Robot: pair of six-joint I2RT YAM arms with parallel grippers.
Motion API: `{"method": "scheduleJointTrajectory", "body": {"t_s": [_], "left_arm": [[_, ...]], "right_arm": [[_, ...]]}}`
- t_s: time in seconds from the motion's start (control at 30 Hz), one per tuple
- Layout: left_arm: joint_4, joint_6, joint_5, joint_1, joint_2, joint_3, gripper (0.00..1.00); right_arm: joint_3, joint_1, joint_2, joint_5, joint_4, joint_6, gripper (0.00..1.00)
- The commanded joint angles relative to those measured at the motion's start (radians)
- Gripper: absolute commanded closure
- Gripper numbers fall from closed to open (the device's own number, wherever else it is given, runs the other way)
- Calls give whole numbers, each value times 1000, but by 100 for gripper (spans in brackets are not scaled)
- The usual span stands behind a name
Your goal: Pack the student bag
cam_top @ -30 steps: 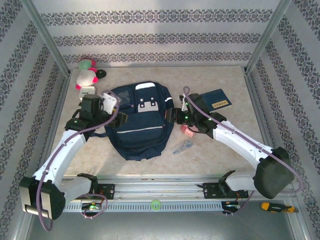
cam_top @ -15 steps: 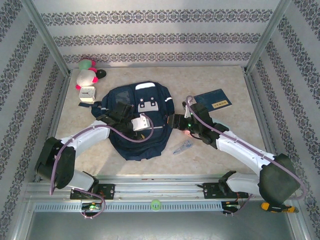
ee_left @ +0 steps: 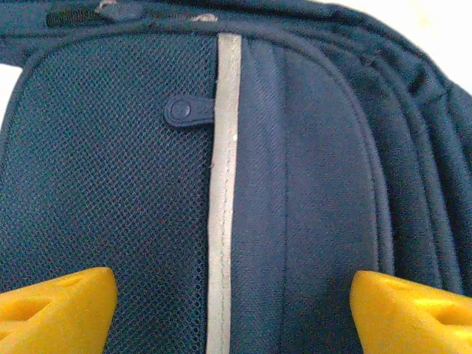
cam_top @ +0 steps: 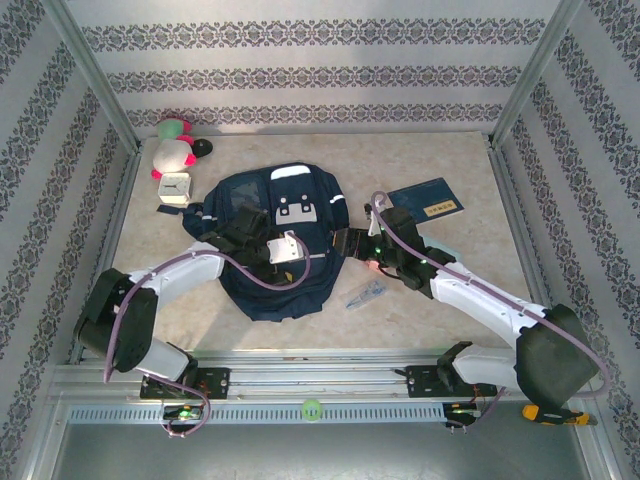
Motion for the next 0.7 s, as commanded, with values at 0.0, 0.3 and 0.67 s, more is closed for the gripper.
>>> {"method": "scheduleJointTrajectory", "body": {"t_s": [0.0,0.3,0.67], "left_arm": [[-25,29,84,-11,-56,-37,16],[-95,81,6,-16,-14,-36,14],[103,24,-160,-26,-98,-72,87]], "right_arm": [[-19,12,15,-18,45,20,40],[-23,13,22,-36,60,23,38],[-15,0,61,-106,68,151,37]]}}
